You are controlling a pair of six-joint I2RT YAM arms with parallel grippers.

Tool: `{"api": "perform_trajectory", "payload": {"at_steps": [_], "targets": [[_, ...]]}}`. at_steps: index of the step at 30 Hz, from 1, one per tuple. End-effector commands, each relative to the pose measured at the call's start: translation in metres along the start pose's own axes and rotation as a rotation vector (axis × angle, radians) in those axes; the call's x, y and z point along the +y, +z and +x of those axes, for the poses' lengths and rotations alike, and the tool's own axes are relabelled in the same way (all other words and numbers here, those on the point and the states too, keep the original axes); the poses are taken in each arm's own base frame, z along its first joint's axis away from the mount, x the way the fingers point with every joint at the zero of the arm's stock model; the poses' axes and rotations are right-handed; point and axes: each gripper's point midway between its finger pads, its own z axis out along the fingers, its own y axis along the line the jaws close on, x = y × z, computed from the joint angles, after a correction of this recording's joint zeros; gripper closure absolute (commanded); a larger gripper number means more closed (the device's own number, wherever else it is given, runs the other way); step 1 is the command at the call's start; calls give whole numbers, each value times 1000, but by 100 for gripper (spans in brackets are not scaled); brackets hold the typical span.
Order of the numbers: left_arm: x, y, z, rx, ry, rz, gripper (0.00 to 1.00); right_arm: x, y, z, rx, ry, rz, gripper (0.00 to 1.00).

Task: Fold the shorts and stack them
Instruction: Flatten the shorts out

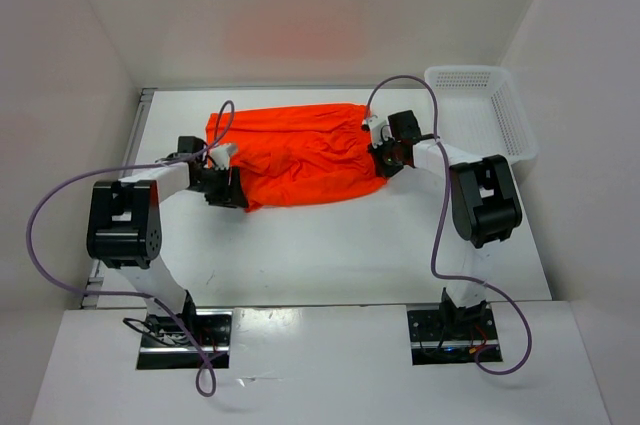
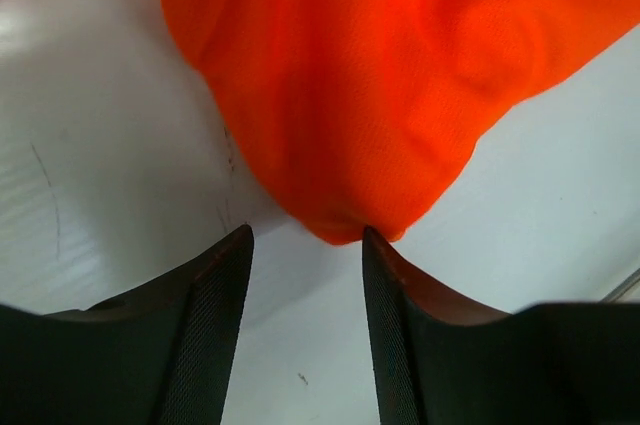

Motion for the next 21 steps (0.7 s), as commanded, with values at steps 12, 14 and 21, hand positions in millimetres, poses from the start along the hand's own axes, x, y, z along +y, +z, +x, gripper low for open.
{"api": "perform_trajectory", "payload": {"at_steps": [12, 14, 21], "targets": [[-9, 49, -21, -6, 105, 49, 44, 5, -12, 3, 10, -32, 9, 100], [-11, 56, -20, -2, 114, 64, 59, 6, -14, 4, 10, -41, 9, 100], [-16, 30, -75, -106, 163, 22, 100, 6, -14, 4, 10, -41, 9, 100]]}}
